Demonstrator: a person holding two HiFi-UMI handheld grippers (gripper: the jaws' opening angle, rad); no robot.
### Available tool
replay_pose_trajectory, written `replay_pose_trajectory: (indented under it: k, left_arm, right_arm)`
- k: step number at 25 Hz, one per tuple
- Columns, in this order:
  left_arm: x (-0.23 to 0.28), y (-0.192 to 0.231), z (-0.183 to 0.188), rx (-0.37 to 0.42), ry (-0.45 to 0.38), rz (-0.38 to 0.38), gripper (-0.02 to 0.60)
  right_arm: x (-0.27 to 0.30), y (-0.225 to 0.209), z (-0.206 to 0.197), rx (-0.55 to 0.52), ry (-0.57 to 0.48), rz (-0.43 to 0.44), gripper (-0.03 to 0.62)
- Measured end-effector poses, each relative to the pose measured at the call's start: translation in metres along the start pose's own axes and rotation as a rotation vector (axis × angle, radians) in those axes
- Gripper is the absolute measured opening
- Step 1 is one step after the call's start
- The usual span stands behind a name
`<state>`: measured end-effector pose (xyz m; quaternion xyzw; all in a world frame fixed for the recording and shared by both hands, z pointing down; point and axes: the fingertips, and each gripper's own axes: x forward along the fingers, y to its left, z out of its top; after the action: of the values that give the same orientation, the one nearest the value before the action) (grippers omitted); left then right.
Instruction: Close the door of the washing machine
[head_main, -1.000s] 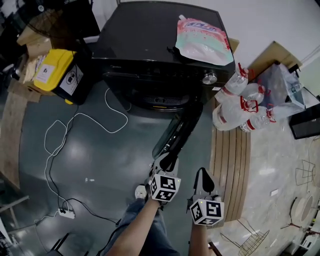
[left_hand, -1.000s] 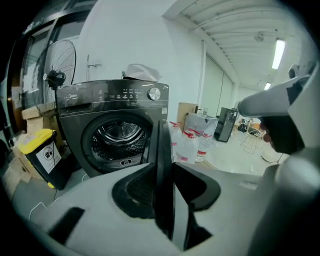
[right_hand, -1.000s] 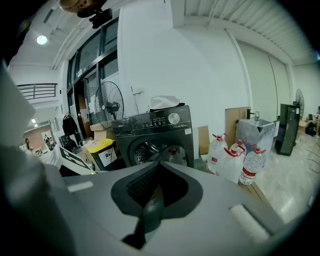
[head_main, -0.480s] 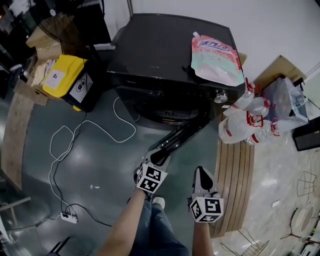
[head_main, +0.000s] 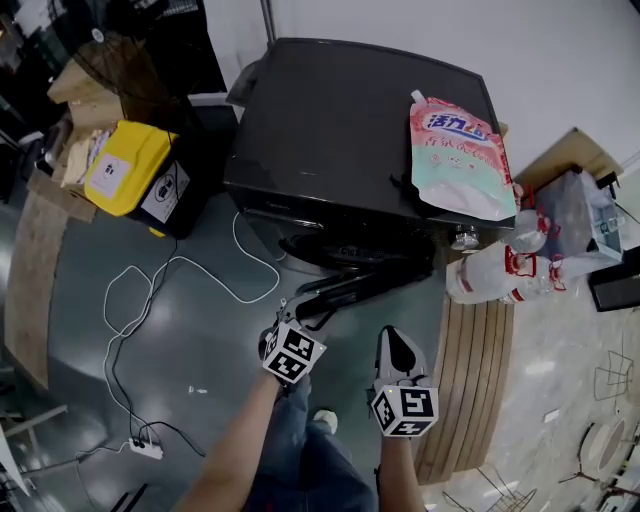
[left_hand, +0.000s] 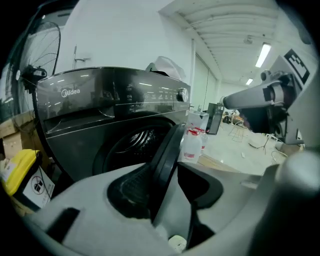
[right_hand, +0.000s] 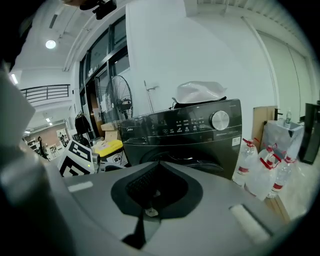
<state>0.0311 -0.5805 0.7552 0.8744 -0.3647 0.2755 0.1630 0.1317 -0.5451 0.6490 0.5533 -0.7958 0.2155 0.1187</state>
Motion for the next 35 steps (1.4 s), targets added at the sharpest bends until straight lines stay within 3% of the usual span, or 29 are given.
replay_pose_trajectory:
  k: [16, 22, 31, 35]
  left_arm:
    - [0.033, 0.082, 0.037, 0.079, -0.004, 0.046, 0.192]
    - [0.044, 0.103, 0.048, 0.027, -0.015, 0.102, 0.192]
    - [0.048, 0.108, 0.052, 0.008, -0.018, 0.105, 0.196]
    - [0.047, 0.11, 0.051, -0.032, -0.016, 0.144, 0.212]
  right_arm:
    - [0.072, -0.003, 0.025, -0.005, 0.058, -0.004, 0.012]
    - [0.087, -0.007, 0.025, -0.003, 0.078, -0.005, 0.012]
    - [0.099, -0.009, 0.024, -0.005, 0.091, -0.013, 0.012]
    - [0.102, -0.009, 0.023, 0.0, 0.093, -0.016, 0.012]
